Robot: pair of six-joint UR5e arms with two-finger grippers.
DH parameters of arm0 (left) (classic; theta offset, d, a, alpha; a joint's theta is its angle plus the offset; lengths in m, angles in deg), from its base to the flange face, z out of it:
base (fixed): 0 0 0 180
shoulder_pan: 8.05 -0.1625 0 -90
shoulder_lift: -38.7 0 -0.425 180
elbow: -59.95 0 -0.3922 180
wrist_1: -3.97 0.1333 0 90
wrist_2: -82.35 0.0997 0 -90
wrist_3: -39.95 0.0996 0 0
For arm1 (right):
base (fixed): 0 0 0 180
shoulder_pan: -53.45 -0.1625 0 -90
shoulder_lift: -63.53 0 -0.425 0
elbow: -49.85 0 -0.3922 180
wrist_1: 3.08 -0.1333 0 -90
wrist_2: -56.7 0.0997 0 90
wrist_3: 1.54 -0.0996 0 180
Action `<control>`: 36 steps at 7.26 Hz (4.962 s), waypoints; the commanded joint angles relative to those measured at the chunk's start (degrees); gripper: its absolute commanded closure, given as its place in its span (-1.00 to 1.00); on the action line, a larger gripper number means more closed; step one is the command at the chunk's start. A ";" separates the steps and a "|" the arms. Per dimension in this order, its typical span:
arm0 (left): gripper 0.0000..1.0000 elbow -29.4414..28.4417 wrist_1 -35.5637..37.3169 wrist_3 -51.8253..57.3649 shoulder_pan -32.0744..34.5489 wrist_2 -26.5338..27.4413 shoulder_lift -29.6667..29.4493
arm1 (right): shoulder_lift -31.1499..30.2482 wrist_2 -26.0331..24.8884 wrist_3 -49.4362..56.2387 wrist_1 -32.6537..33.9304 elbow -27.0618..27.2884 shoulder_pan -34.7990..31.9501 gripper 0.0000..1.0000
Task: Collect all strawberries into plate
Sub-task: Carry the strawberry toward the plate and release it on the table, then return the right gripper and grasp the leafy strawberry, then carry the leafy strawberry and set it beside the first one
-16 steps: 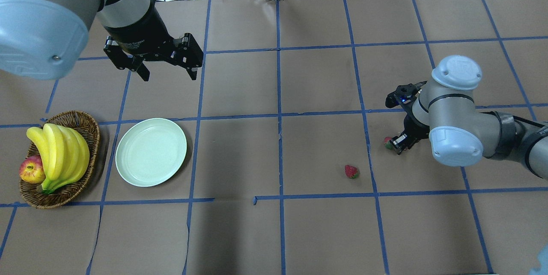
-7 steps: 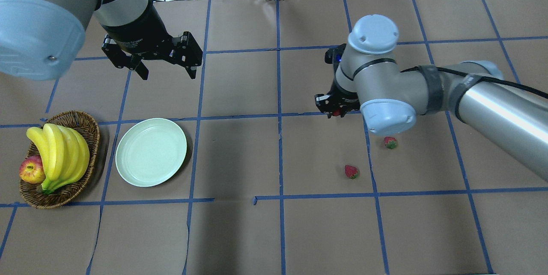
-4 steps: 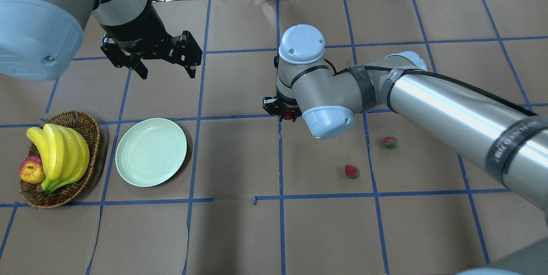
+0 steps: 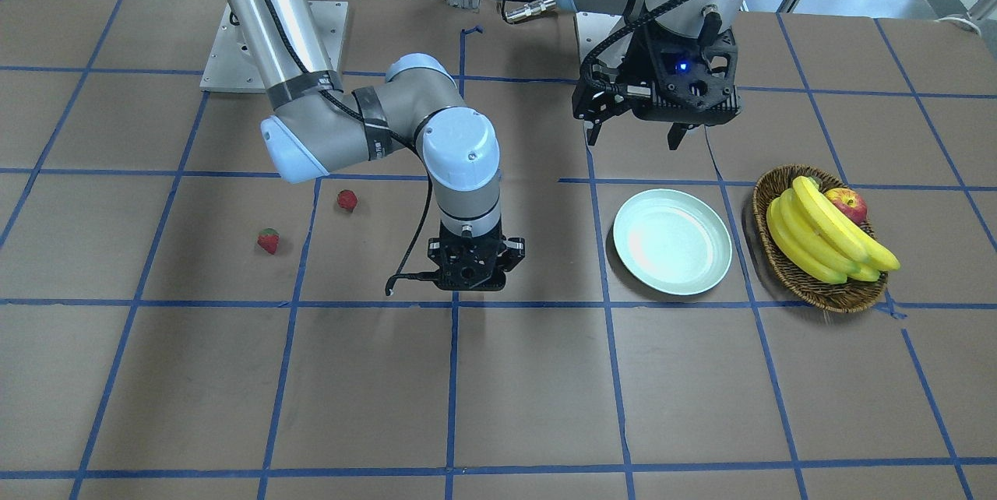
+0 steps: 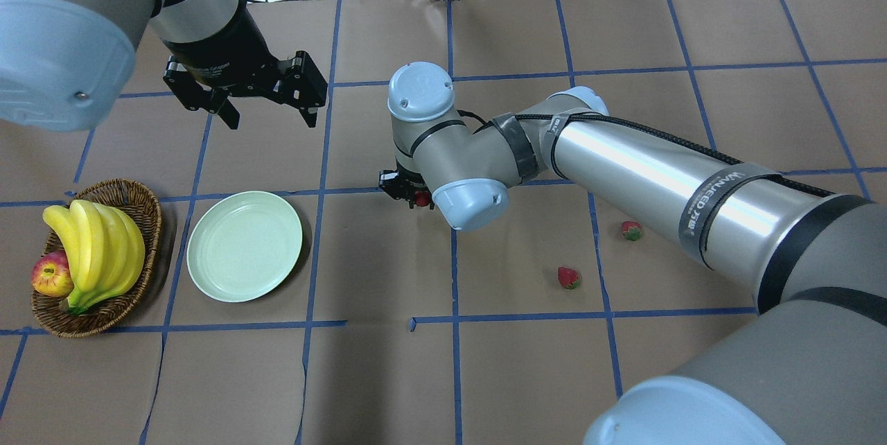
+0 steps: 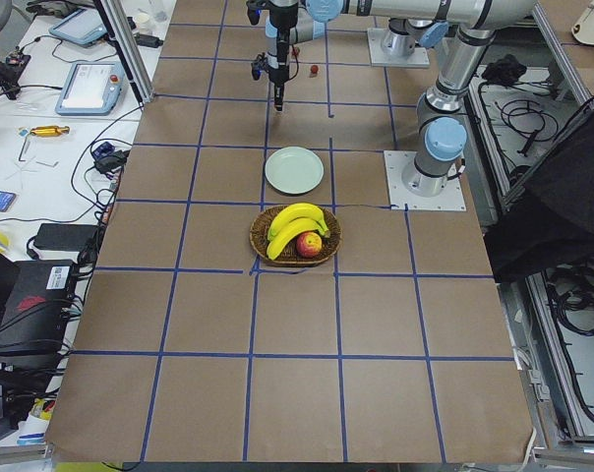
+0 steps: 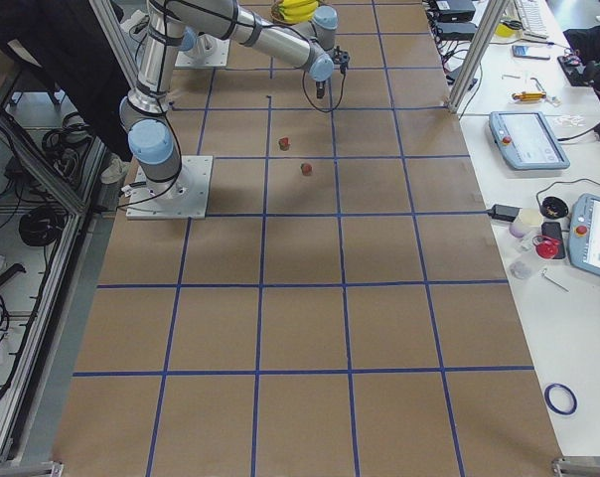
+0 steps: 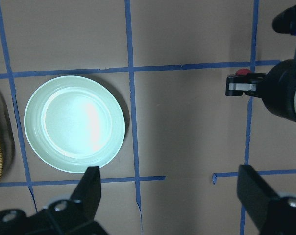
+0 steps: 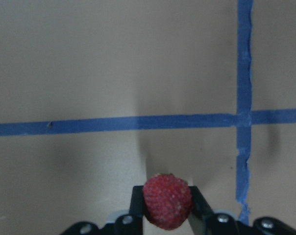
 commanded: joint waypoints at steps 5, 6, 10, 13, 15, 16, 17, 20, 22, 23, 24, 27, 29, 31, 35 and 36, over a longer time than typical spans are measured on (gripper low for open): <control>-1.00 0.06 0.35 -0.01 0.00 0.00 0.24 | -8.48 -2.67 3.75 -5.83 3.57 6.33 -1.00; -1.00 0.15 0.35 -0.01 0.00 0.00 0.15 | -10.85 -3.39 15.10 -8.66 4.19 10.72 -1.00; -1.00 0.32 0.35 -0.18 0.00 0.00 0.06 | -12.55 -6.03 34.35 -14.49 6.65 28.47 -1.00; -1.00 0.33 0.53 -0.36 0.09 -0.26 -0.82 | -13.15 -6.38 39.48 -14.32 11.54 32.74 -1.00; -1.00 0.33 0.53 -0.36 0.44 -0.35 -0.82 | -13.42 -6.20 39.47 -8.91 19.19 32.65 -0.95; -1.00 0.33 0.53 -0.36 0.44 -0.35 -0.90 | -13.51 -6.47 39.73 -7.39 20.45 32.65 -0.95; -1.00 0.41 0.53 -0.36 0.44 -0.35 -0.90 | -13.69 -6.99 39.82 -7.37 20.72 32.65 -0.90; -1.00 0.41 0.53 -0.36 0.53 -0.44 -0.99 | -13.69 -9.53 40.00 -7.29 20.99 32.65 0.10; -1.00 0.41 0.53 -0.36 0.53 -0.35 -0.99 | -13.78 -9.55 40.00 -7.29 21.07 32.65 1.00; -1.00 0.33 0.53 -0.36 0.61 -0.35 -0.99 | -13.86 -8.94 39.91 -7.29 20.81 32.65 1.00; -1.00 0.33 0.53 -0.36 0.61 -0.35 -0.99 | -14.82 -8.58 39.65 -5.98 19.68 32.48 1.00; -1.00 0.33 0.53 -0.27 0.61 -0.17 -0.82 | -15.27 0.64 26.38 -5.27 13.09 22.76 1.00; -1.00 0.33 0.53 -0.19 0.61 -0.09 -0.47 | -14.05 0.56 9.76 -5.00 10.19 9.86 1.00; -1.00 0.41 0.53 -0.27 0.61 -0.09 -0.46 | -10.37 1.78 1.26 -2.73 6.86 2.27 1.00; -1.00 0.33 0.53 -0.19 0.61 -0.09 -0.20 | -2.89 8.38 -1.31 -2.01 -0.81 -3.03 1.00; -1.00 0.41 0.53 -0.27 0.61 -0.09 -0.29 | -1.40 8.38 -1.31 -0.36 -0.90 -3.12 1.00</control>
